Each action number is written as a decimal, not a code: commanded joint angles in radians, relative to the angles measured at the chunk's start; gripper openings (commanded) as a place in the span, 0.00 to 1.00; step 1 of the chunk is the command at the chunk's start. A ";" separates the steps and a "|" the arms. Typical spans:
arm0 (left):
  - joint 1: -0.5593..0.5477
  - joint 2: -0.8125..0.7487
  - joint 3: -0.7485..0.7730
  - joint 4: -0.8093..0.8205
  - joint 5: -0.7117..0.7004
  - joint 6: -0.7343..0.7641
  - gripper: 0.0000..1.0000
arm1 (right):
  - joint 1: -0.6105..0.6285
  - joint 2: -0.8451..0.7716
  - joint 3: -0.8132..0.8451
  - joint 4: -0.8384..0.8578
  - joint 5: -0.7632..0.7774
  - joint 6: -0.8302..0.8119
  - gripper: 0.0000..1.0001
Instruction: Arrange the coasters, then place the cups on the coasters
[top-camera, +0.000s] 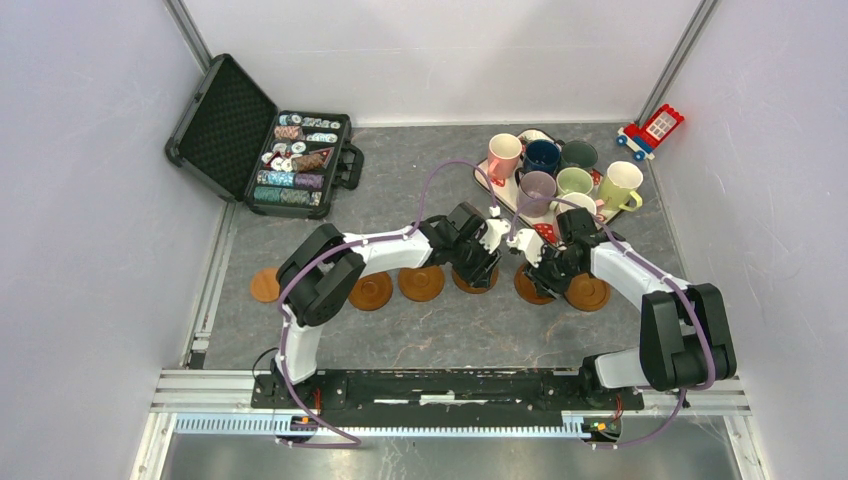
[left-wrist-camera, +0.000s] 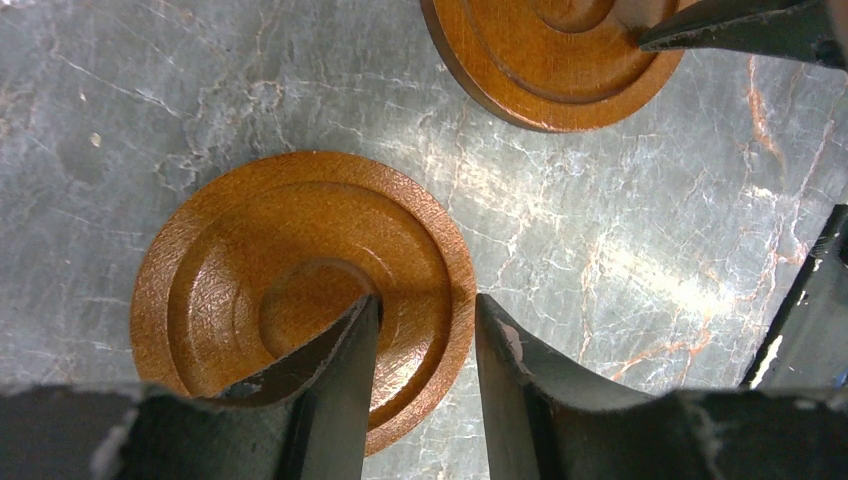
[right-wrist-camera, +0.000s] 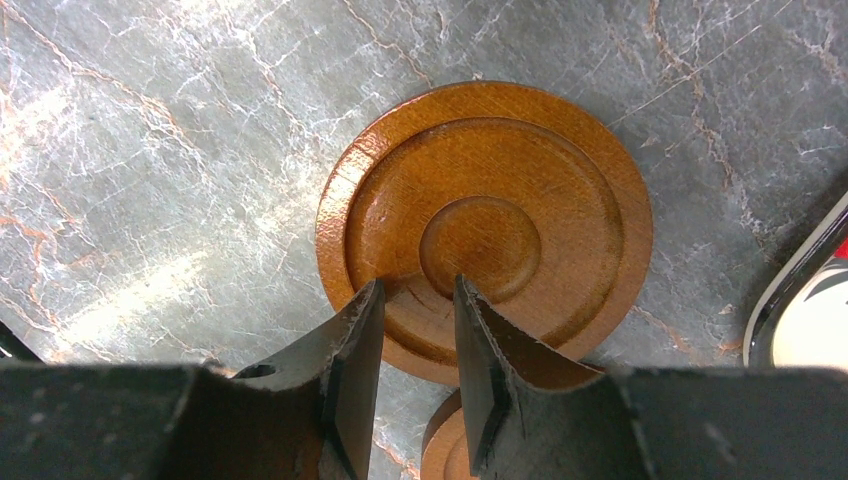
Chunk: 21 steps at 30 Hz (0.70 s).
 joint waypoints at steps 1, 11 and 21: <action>-0.056 -0.026 -0.054 -0.055 0.066 -0.030 0.47 | -0.008 0.010 -0.013 -0.061 0.014 -0.015 0.38; -0.084 -0.059 -0.069 -0.047 0.062 -0.032 0.49 | -0.008 -0.044 0.020 -0.100 -0.048 -0.030 0.45; -0.039 -0.143 0.010 -0.068 0.045 -0.062 0.65 | -0.064 -0.121 0.171 -0.184 -0.066 0.004 0.59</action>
